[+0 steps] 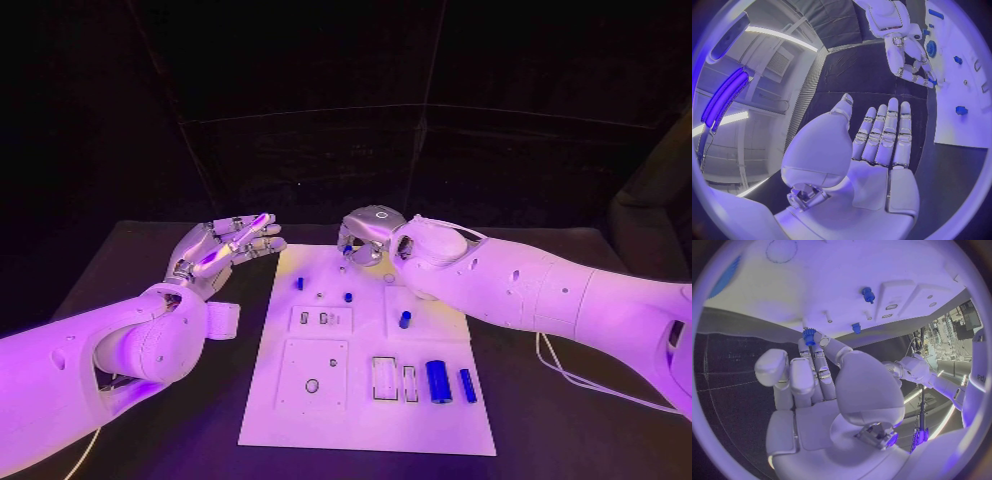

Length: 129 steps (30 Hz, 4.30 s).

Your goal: Assemble the parts on the task board

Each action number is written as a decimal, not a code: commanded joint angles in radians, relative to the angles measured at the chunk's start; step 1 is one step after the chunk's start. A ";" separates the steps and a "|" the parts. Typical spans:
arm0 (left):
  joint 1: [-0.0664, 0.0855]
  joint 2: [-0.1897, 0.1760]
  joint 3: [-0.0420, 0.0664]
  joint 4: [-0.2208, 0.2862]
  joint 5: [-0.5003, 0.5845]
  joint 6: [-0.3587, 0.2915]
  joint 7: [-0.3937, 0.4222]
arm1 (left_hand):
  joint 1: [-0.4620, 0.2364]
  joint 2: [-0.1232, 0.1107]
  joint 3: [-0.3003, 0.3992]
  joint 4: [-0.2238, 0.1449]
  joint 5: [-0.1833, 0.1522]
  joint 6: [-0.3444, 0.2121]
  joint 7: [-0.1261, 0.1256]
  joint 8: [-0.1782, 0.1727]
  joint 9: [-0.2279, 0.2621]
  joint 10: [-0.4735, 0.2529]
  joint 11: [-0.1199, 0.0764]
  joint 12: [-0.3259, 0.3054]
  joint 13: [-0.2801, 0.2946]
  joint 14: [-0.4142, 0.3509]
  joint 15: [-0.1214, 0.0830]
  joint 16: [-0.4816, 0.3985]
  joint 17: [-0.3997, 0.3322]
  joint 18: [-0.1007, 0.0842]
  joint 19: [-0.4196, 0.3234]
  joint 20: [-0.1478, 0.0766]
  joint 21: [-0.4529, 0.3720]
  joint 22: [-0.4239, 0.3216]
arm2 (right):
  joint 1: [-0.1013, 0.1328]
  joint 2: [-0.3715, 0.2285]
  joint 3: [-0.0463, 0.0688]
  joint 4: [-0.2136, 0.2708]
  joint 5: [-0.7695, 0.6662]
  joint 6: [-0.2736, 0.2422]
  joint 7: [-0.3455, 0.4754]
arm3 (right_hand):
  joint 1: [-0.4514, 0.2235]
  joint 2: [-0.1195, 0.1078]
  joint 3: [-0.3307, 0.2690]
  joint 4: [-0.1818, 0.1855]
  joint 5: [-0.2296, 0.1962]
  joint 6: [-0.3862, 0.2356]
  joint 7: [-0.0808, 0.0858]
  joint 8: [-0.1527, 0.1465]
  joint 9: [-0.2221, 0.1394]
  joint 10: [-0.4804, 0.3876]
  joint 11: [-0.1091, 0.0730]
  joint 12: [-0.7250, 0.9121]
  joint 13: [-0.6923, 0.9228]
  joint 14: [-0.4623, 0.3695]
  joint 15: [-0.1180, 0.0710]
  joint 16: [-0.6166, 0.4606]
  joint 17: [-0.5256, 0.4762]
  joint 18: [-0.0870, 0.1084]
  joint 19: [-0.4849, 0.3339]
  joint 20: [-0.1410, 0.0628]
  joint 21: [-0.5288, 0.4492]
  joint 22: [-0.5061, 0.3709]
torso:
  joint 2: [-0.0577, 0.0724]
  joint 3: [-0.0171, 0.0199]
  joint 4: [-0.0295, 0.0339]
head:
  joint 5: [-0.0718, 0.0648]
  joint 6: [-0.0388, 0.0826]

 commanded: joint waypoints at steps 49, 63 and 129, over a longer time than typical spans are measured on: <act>0.005 -0.007 0.001 0.005 -0.006 0.019 -0.004 | 0.001 0.009 -0.003 -0.009 -0.004 -0.007 0.004 -0.007 -0.001 -0.011 0.001 -0.006 -0.001 -0.002 0.009 -0.007 -0.002 0.015 0.010 -0.001 -0.005 -0.003 | 0.003 0.036 0.000 -0.046 -0.038 0.058 -0.040 | -0.077 -0.125 -0.049 0.083 -0.036 -0.143 0.020 -0.007 -0.007 -0.120 0.005 0.010 -0.003 -0.006 0.030 -0.012 -0.058 -0.003 -0.045 0.033 -0.008 -0.036 | 0.008 -0.0012 0.0016 | 0.006 -0.008; 0.007 -0.016 0.001 -0.002 -0.006 0.031 -0.004 | 0.011 0.022 0.007 -0.021 -0.003 -0.005 0.003 -0.010 0.000 -0.010 0.000 -0.011 0.000 -0.001 0.010 -0.014 -0.004 0.015 0.013 -0.001 -0.008 -0.007 | 0.007 -0.128 0.000 0.112 0.112 -0.086 -0.046 | -0.057 -0.119 -0.166 0.157 0.023 -0.149 0.025 0.008 0.001 -0.064 -0.004 0.081 0.019 0.004 0.024 0.005 -0.027 -0.001 -0.039 0.032 -0.012 -0.047 | 0.005 0.0007 -0.0119 | 0.006 0.007; 0.007 -0.006 0.001 -0.032 -0.006 0.059 -0.013 | 0.004 0.017 0.001 -0.025 -0.005 -0.003 0.001 -0.012 0.000 -0.005 -0.001 -0.011 0.000 0.002 0.008 -0.018 -0.005 0.015 0.018 -0.002 -0.010 -0.009 | 0.002 -0.268 -0.002 0.164 0.222 0.045 -0.160 | 0.219 -0.039 -0.335 0.315 0.069 -0.098 -0.025 0.137 0.017 0.165 -0.067 1.244 1.219 0.065 -0.027 0.221 0.467 -0.062 0.085 -0.021 0.192 0.308 | 0.004 0.0064 -0.0332 | -0.001 -0.004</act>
